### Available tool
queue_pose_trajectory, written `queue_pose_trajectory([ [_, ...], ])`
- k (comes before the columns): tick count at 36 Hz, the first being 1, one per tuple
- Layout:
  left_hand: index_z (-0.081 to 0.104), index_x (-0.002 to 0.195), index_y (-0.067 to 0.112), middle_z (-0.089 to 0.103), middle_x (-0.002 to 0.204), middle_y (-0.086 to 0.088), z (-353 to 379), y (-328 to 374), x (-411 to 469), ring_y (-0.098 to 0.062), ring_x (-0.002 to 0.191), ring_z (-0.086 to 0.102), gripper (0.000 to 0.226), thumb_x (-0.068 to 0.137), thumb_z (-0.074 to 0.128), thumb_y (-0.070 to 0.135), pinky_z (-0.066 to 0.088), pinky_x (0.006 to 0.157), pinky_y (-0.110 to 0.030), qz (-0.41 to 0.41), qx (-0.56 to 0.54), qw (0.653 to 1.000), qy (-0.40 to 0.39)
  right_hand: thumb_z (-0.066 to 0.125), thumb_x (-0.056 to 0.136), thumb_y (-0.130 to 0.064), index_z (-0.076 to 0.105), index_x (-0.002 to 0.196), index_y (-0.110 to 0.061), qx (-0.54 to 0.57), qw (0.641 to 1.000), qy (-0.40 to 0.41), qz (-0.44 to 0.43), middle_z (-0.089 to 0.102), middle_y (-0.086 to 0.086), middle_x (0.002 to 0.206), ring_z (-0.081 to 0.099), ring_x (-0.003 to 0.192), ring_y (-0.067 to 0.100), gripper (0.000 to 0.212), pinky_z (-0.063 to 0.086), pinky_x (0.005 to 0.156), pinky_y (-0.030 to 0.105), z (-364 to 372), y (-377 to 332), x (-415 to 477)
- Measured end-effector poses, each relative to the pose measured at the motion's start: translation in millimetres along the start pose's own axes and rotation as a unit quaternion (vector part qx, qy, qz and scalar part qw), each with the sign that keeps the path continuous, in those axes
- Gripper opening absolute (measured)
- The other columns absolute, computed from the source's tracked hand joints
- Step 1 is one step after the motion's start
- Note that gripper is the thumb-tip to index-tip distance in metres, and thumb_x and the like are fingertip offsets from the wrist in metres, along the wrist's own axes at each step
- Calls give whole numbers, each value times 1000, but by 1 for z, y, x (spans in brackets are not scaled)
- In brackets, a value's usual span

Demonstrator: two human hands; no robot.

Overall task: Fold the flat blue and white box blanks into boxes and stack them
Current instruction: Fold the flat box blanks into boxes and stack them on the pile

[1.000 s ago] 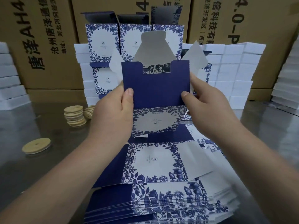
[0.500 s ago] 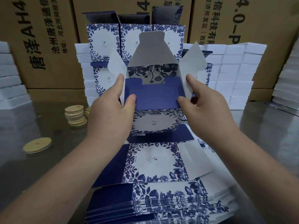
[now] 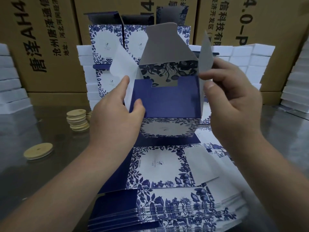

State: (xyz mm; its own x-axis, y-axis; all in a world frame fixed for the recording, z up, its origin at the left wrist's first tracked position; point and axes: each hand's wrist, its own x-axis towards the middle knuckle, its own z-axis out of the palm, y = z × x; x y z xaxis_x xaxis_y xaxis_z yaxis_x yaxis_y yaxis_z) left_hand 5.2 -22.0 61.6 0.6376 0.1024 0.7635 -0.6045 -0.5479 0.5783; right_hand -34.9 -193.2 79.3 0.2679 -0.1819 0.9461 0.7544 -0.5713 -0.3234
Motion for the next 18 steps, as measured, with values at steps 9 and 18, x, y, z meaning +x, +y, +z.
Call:
queue_pose_trajectory([
  [9, 46, 138, 17, 65, 105, -20, -3, 4, -4, -20, 86, 52, 52, 88, 60, 21, 27, 63, -19, 95, 71, 993, 2, 47, 85, -15, 51, 91, -29, 74, 995, 57, 32, 60, -17, 94, 57, 94, -5, 16, 42, 85, 15, -10, 7, 14],
  [18, 59, 124, 6, 66, 115, -10, 2, 8, -11, -15, 97, 44, 45, 80, 62, 15, 32, 80, -23, 129, 94, 987, 16, 49, 79, -1, 60, 76, -24, 164, 981, -63, 79, 70, -19, 89, 62, 96, 1, 25, 45, 81, 16, -27, 13, 29],
])
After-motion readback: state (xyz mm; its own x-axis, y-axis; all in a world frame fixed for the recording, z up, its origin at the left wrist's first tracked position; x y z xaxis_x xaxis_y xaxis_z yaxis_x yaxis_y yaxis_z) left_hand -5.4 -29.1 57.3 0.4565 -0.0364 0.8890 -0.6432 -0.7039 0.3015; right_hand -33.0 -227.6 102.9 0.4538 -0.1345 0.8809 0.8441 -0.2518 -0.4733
